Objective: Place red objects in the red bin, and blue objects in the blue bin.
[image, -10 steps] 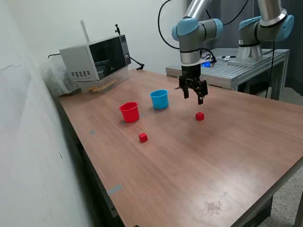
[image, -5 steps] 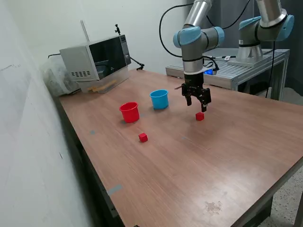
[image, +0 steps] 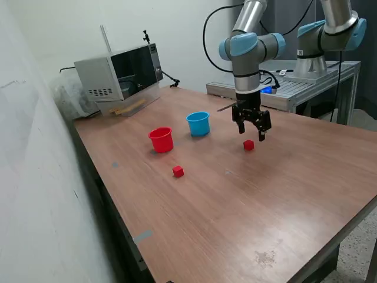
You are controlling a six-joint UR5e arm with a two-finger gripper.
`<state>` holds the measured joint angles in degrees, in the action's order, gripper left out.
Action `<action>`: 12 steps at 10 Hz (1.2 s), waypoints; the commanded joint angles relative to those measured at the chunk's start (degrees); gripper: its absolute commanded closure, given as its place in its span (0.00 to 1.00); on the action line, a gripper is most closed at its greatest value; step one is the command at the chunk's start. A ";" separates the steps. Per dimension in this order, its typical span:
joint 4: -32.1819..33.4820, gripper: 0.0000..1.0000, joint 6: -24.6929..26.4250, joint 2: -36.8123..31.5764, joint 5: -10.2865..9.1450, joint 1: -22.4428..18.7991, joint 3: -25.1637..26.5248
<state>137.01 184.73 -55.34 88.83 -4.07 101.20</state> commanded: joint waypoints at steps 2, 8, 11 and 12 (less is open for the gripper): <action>0.45 0.00 0.02 0.06 -0.06 0.38 -0.12; 2.65 0.00 -0.07 2.61 -0.06 0.46 -0.12; 2.83 1.00 0.02 2.78 -0.06 0.46 -0.21; 2.83 1.00 0.02 2.87 -0.06 0.46 -0.30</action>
<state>139.79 184.74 -52.61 88.78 -3.60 100.96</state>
